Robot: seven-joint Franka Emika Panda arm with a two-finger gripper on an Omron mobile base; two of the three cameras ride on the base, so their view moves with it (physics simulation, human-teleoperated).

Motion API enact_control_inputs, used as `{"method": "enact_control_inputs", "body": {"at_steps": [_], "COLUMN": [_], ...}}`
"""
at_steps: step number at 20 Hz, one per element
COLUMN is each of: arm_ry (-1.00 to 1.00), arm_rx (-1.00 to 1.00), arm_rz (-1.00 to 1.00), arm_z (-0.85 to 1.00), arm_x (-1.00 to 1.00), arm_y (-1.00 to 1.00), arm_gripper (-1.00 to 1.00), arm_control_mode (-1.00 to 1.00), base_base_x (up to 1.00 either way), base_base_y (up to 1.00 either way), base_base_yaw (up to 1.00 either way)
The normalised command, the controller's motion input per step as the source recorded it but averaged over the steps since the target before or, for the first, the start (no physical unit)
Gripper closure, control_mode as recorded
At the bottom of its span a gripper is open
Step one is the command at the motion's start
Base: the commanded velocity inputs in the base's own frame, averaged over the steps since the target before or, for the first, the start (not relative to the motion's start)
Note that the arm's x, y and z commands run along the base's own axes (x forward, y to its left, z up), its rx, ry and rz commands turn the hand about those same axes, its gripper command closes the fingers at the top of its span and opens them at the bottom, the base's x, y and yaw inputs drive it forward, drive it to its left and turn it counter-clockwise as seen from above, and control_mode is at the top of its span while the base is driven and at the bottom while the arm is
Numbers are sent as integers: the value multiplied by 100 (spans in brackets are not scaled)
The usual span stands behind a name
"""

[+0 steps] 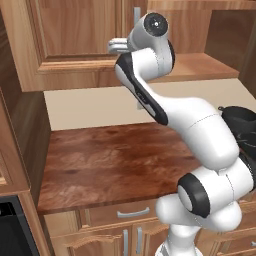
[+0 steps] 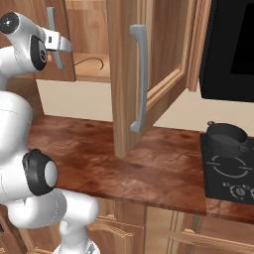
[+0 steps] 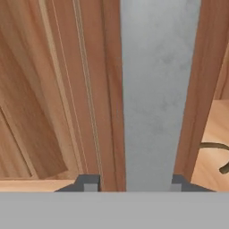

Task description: Open the cabinet and move the ladle to the pot. Then close the cabinet.

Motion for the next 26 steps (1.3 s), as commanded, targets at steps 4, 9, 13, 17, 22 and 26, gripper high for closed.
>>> {"method": "enact_control_inputs", "body": {"at_steps": [4,9,13,17,22,26], "arm_ry": [0,0,0,0,0,0], "arm_rx": [0,0,0,0,0,0], "arm_rz": [1,4,6,6,5,4], "arm_z": [-10,-3,0,0,0,0], "arm_x": [11,-25,-77,-96,-100,-100], "arm_y": [32,50,60,66,71,83], "arm_gripper": [100,100,100,100,100,100], "arm_control_mode": [-100,-100,-100,-100,-100,-100], "base_base_x": [0,0,0,0,0,0], "base_base_y": [0,0,0,0,0,0], "base_base_yaw": [0,0,0,0,0,0]}}
